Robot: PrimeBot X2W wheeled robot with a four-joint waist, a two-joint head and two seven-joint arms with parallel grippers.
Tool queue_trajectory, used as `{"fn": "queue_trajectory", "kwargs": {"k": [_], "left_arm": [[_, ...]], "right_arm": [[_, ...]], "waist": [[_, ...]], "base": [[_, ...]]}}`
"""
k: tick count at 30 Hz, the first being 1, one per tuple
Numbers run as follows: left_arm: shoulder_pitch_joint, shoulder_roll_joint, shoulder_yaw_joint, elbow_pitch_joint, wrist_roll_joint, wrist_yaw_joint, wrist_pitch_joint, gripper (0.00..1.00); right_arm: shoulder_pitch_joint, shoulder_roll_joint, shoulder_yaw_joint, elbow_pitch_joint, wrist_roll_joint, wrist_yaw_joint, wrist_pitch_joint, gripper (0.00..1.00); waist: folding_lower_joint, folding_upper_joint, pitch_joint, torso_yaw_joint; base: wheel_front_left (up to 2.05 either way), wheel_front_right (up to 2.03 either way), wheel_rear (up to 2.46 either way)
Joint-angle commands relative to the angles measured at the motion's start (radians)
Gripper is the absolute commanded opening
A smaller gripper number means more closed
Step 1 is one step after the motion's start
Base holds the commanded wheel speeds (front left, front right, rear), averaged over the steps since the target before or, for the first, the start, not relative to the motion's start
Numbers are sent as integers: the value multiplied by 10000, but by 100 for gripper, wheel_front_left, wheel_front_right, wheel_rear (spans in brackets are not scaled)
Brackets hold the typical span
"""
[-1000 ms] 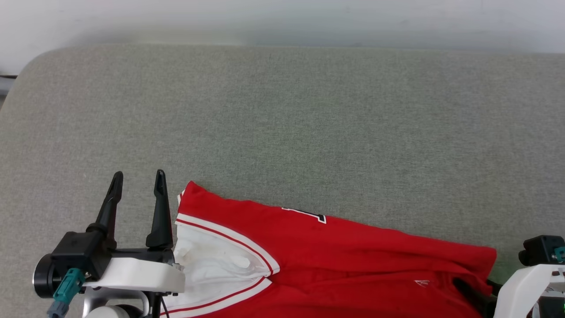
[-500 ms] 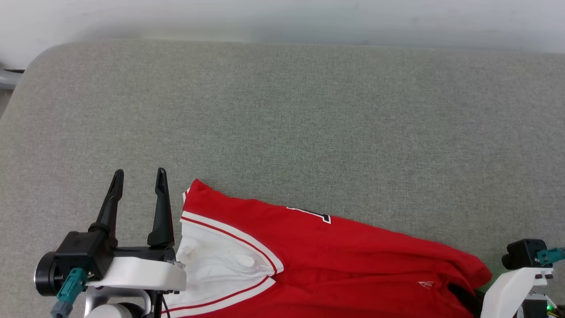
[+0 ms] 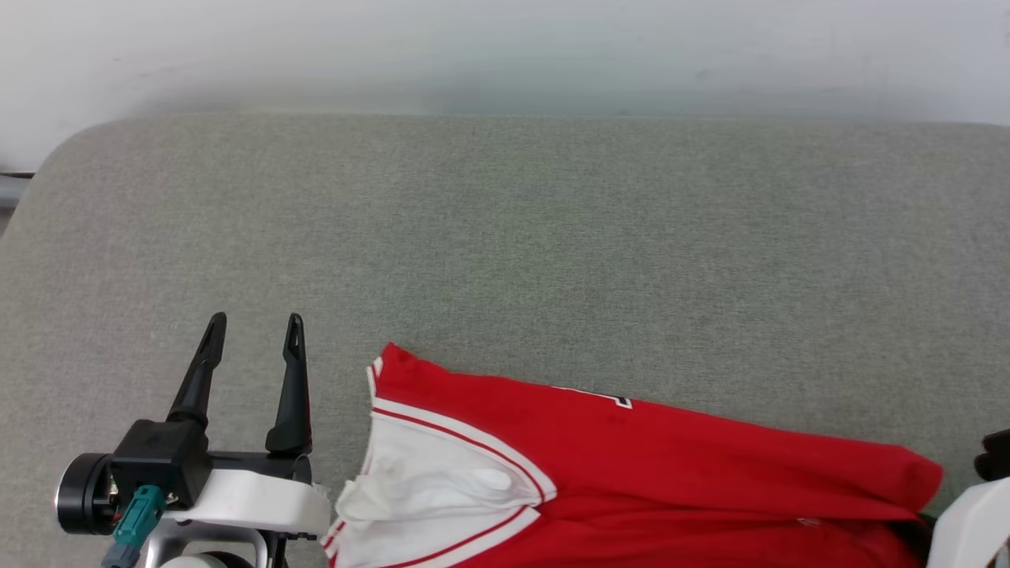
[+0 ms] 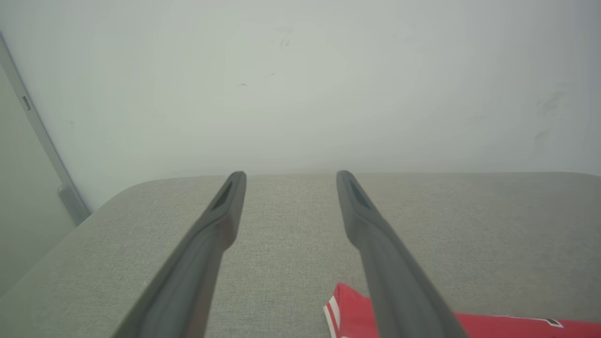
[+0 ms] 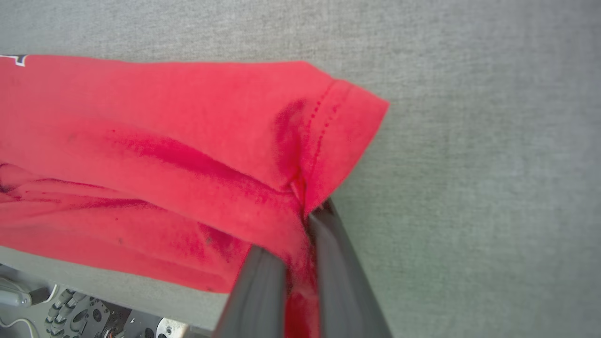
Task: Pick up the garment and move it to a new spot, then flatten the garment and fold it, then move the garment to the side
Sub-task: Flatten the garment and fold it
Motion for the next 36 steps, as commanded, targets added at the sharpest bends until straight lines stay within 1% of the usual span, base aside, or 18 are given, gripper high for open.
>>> {"fn": "queue_trajectory", "kwargs": {"k": [1, 8, 11, 15, 17, 20, 24, 26, 29, 31, 36], "left_arm": [[29, 72, -20, -60, 79, 8, 66, 100], [114, 87, -108, -102, 122, 96, 150, 100], [112, 98, -139, -141, 66, 65, 188, 100], [50, 140, -127, -135, 97, 73, 197, 100], [8, 148, -115, -142, 96, 76, 199, 100], [-28, 146, -120, -156, 67, 63, 205, 100], [-44, 106, -148, -132, 12, 61, 216, 100], [-59, 92, -169, -116, 7, 50, 235, 100], [-148, 75, -207, -129, 2, 18, 261, 100], [-269, 54, -248, -163, 43, -24, 275, 100], [-543, -73, -386, -104, 87, -112, 212, 100]], "right_arm": [[-138, -211, -280, 164, -11, -18, -60, 0], [-66, -730, -1496, 750, -15, -19, -89, 0], [-139, -745, -2079, 895, 226, -17, -39, 0], [-235, -845, -2289, 886, 336, -17, 108, 0], [-291, -779, -2114, 736, 493, -15, 287, 0], [-348, -282, -1739, 296, 1485, -14, 726, 0], [-309, 443, -1153, -588, 3251, -12, 1485, 0], [-235, 905, -814, -983, 4034, -12, 1881, 0], [-182, 1383, -448, -1528, 5075, -12, 2387, 0], [-241, 1956, 36, -1941, 5983, -12, 2728, 0], [-567, 2493, 1089, -2204, 7008, -12, 2869, 0]], "waist": [[-1, -1, -102, -161], [-1, -1, -263, -443], [-1, -1, -276, -518], [-1, -1, -257, -577], [-1, -1, -250, -605], [-1, -1, -266, -607], [-1, -1, -285, -575], [-1, -1, -299, -551], [-1, -1, -277, -485], [-1, -1, -200, -360], [-1, -1, -2, -94]], "base": [[0, 0, 0], [0, 0, 0], [0, 0, 0], [0, 0, 0], [0, 0, 0], [0, 0, 0], [0, 0, 0], [0, 0, 0], [0, 0, 0], [0, 0, 0], [0, 0, 0]]}}
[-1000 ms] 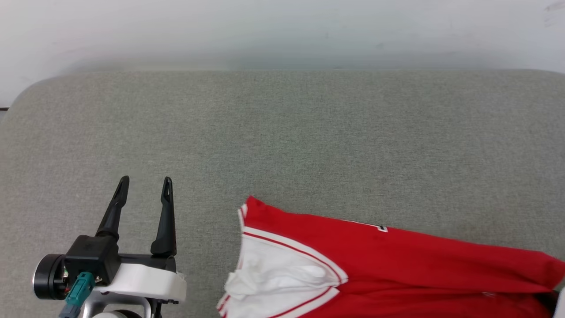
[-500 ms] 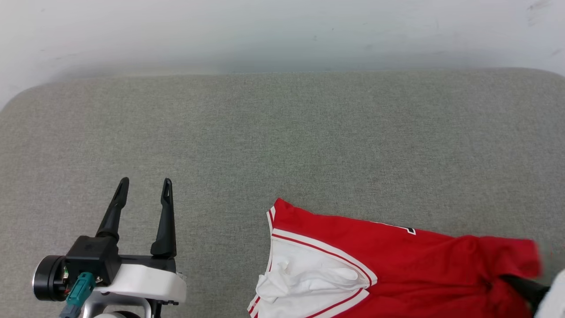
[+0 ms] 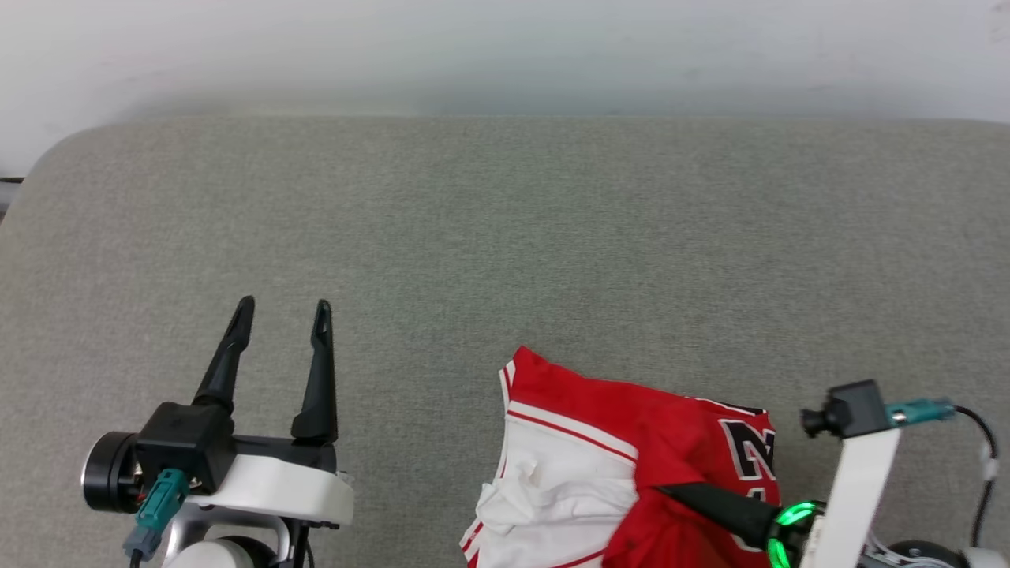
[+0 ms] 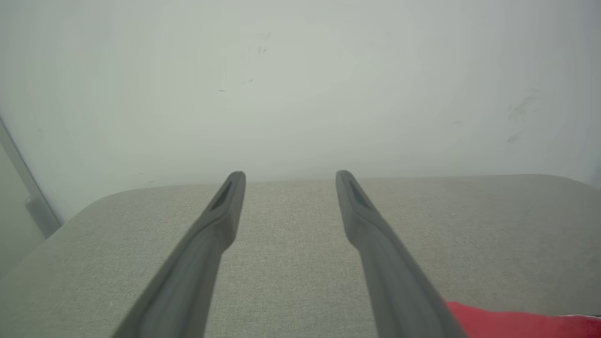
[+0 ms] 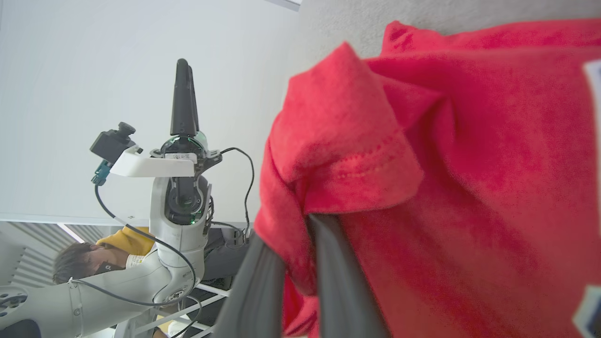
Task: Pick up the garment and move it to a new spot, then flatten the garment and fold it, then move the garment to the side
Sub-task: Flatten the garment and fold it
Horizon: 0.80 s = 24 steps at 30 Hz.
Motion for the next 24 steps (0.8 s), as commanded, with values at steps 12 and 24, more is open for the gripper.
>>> {"fn": "queue_trajectory", "kwargs": {"k": [12, 24], "left_arm": [[-655, -465, -242, 291, 43, -245, -271, 100], [-942, -784, -173, 746, 51, -453, -577, 100]], "right_arm": [[-933, 217, 2373, 1059, -99, -5, -1365, 0], [-1479, -287, 3300, 2617, -876, -5, -3559, 100]], "waist": [[0, 0, 722, 1060], [0, 0, 1114, 1176]], "base": [[0, 0, 0], [0, 0, 0]]}}
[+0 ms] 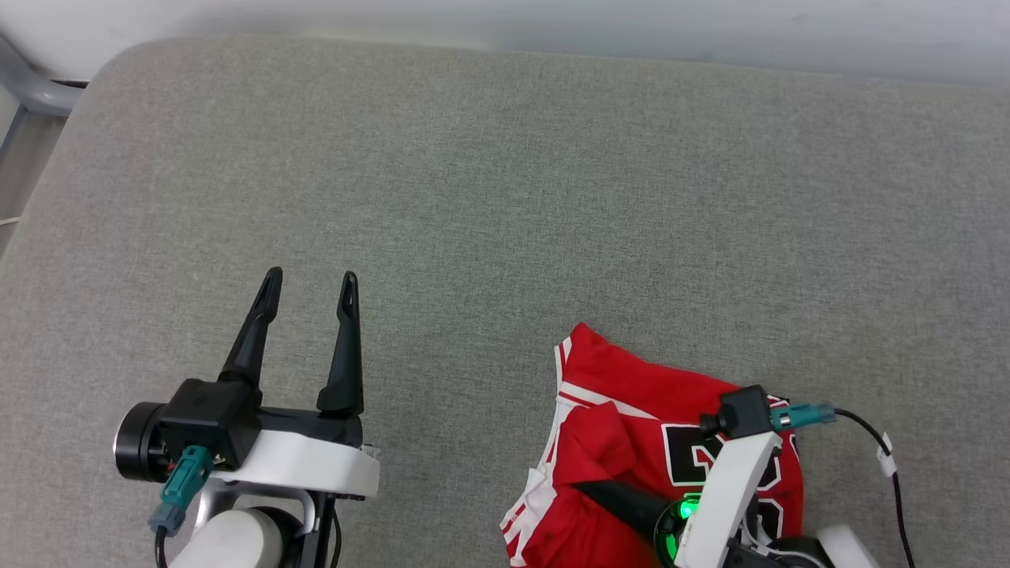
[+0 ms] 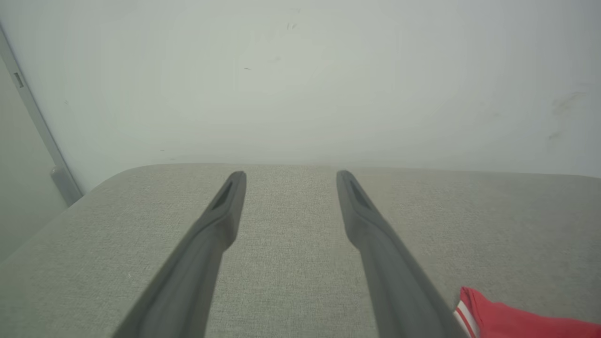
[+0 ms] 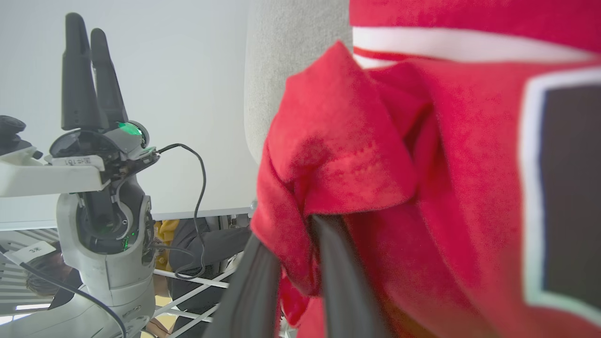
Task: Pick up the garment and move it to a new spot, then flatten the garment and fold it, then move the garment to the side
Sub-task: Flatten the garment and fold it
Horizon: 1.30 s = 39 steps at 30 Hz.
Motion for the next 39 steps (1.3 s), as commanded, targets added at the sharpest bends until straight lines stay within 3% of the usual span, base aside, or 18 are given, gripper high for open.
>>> {"fn": "queue_trajectory", "kwargs": {"k": [1, 12, 19, 25, 31, 39], "left_arm": [[-142, -32, 45, 47, 45, -52, -77, 100], [79, 133, 114, 102, 77, -61, -108, 100], [308, 236, 116, 43, 68, 80, -35, 100], [479, 182, 198, 12, 74, 198, -109, 100], [768, -36, 483, 189, 222, 265, -204, 100], [1434, -274, 882, 436, 642, 58, -244, 100]], "right_arm": [[-163, -94, 134, 156, 39, -5, -199, 100], [-387, -474, 843, -81, -621, -5, -1966, 100], [-354, -895, 738, -496, -2435, -5, -3808, 100], [-197, -940, -345, -416, -4909, -5, -5421, 100], [162, -598, -2372, -889, -7653, -5, -6594, 100], [863, -210, -3497, -2071, -9046, -5, -6548, 100]], "waist": [[-1, 0, -47, -32], [-1, 0, -557, -286], [-1, 0, -963, -559], [-1, 0, -1177, -831], [-1, 0, -1440, -1137], [-1, 0, -2014, -1378]], "base": [[0, 0, 0], [0, 0, 0], [0, 0, 0], [0, 0, 0], [0, 0, 0], [0, 0, 0]]}}
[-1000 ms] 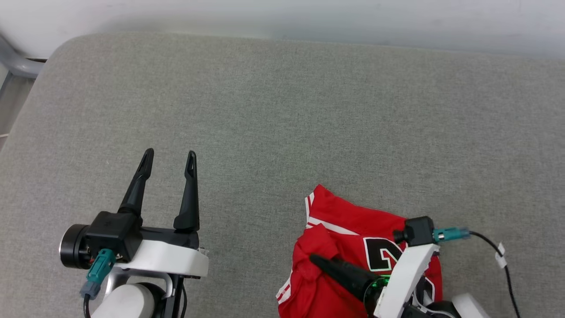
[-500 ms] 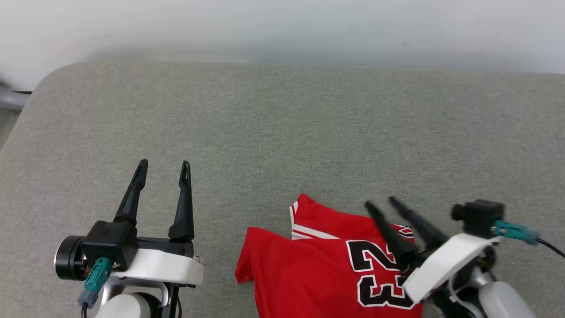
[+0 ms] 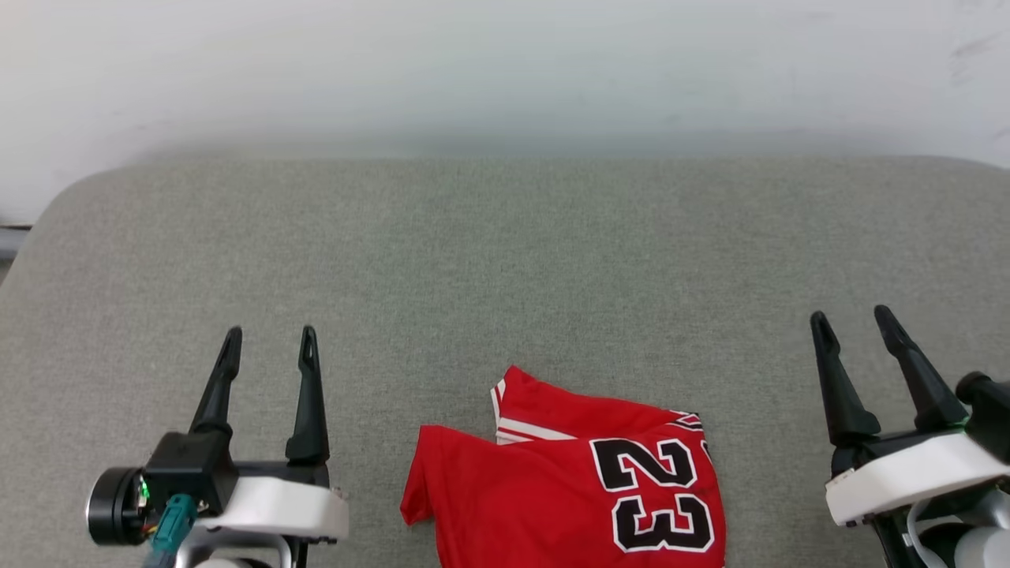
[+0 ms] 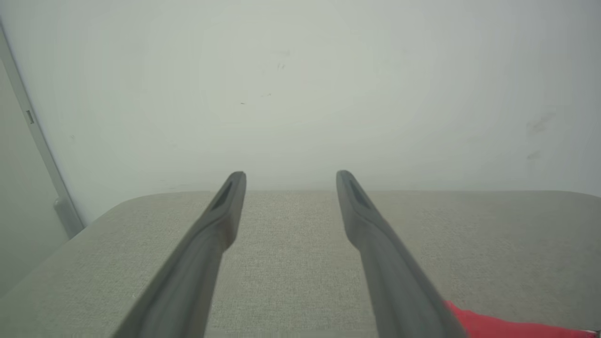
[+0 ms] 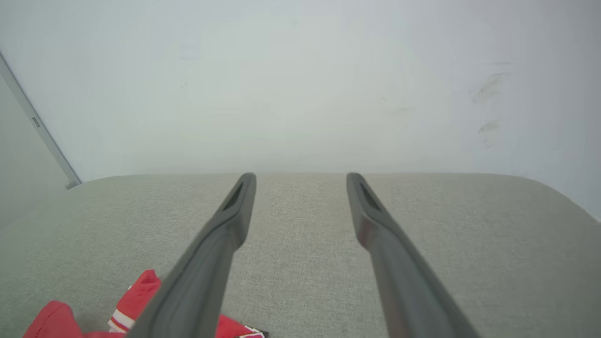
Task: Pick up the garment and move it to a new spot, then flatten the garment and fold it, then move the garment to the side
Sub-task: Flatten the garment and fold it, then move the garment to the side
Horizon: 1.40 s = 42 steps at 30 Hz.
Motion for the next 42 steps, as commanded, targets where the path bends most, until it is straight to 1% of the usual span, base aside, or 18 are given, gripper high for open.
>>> {"fn": "queue_trajectory", "kwargs": {"k": [1, 5, 7, 9, 14, 21, 26, 28, 30, 33, 36, 39, 42], "left_arm": [[308, -79, 100, 64, 148, -100, -68, 100], [616, -153, 211, 152, 322, -206, -59, 100], [863, -239, 286, 261, 481, -355, -57, 100], [932, -284, 321, 272, 534, -387, -58, 100], [1148, -504, 514, 389, 753, -629, -49, 100], [1187, -784, 842, 556, 879, -913, -52, 100], [1035, -943, 1062, 517, 1037, -1071, -50, 100], [958, -1011, 1144, 474, 1114, -1133, -50, 100], [857, -1120, 1211, 429, 1198, -1185, -50, 100], [699, -1261, 1281, 387, 1326, -1300, -51, 100], [531, -1427, 1338, 320, 1469, -1412, -51, 100], [404, -1548, 1434, 261, 1586, -1512, -51, 100], [233, -1702, 1511, 216, 1716, -1650, -51, 100]], "right_arm": [[257, 128, -153, -331, -216, -5, 127, 100], [620, 268, -308, -748, -484, -5, 412, 100], [976, 387, -437, -1141, -691, -5, 698, 100], [1096, 412, -477, -1277, -768, -5, 760, 100], [1478, 529, -627, -1747, -1001, -5, 1094, 100], [1644, 650, -716, -2086, -1044, -5, 1362, 100], [1630, 692, -807, -2174, -815, -5, 1720, 100], [1639, 573, -837, -2068, -574, -5, 2146, 100], [1687, 441, -829, -1865, -65, -5, 2853, 100], [1722, -29, -774, -1657, 681, -5, 3981, 100], [1950, -551, -673, -1371, 1441, -5, 5480, 100], [2061, -909, -416, -1249, 2166, -5, 6684, 100], [2051, -1141, -177, -1153, 2727, -5, 7344, 100]], "waist": [[1, 0, -258, -92], [1, 0, -459, -118], [1, 0, -549, -142], [1, 0, -574, -149], [1, 0, -622, -159], [1, 0, -563, -174], [1, 0, -393, -178], [1, 0, -314, -158], [1, 0, -221, -107], [1, 0, -65, 12], [1, 0, 123, 120], [1, 0, 339, 240], [1, 0, 595, 384]], "base": [[0, 0, 0], [0, 0, 0], [0, 0, 0], [0, 0, 0], [0, 0, 0], [0, 0, 0], [0, 0, 0], [0, 0, 0], [0, 0, 0], [0, 0, 0], [0, 0, 0], [0, 0, 0], [0, 0, 0]]}}
